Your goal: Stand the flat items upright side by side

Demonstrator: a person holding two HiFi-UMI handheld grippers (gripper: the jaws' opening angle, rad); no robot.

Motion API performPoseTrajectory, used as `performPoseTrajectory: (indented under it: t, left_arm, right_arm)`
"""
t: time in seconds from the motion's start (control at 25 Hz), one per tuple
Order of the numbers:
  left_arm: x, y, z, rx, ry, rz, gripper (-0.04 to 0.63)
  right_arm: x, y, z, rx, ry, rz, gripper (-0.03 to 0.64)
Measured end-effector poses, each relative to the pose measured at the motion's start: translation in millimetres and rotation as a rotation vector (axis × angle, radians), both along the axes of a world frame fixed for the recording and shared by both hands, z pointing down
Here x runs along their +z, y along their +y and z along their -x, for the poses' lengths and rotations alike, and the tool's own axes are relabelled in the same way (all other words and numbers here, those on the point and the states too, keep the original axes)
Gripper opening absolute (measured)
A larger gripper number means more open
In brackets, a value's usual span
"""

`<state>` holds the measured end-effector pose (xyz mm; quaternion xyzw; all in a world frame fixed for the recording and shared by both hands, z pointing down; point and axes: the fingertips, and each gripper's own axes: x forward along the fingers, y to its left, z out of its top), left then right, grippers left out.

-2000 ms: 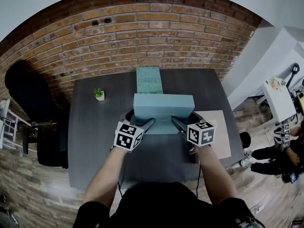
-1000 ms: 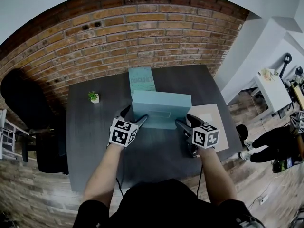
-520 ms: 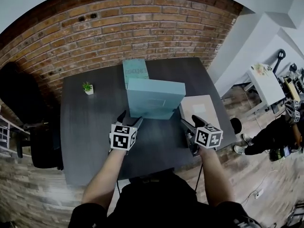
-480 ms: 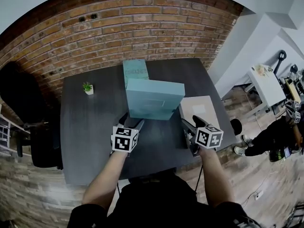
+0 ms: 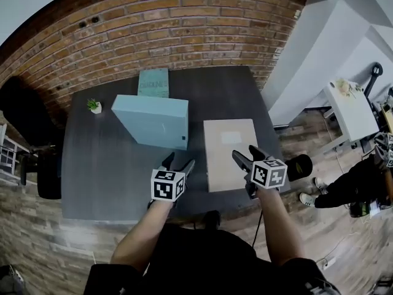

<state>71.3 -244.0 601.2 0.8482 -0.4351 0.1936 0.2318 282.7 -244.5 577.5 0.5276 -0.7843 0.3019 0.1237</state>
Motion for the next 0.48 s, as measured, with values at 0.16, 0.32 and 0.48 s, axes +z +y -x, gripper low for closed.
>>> performPoseTrajectory:
  t: [0.16, 0.32, 0.48]
  left_arm:
    - [9.9, 5.2, -41.2, -0.015, 0.013, 0.055, 0.327]
    - [26.9, 3.4, -67.4, -0.022, 0.042, 0.144, 0.327]
    - [45.7, -3.9, -87.1, -0.004, 0.016, 0.177, 0.327]
  right_arm:
    - [13.7, 14.1, -44.3, -0.025, -0.025, 0.032, 0.356]
    - [32.6, 16.3, -67.1, -0.03, -0.045, 0.082, 0.385]
    - [51.5, 14.3, -73.3, -0.045, -0.054, 0.133, 0.4]
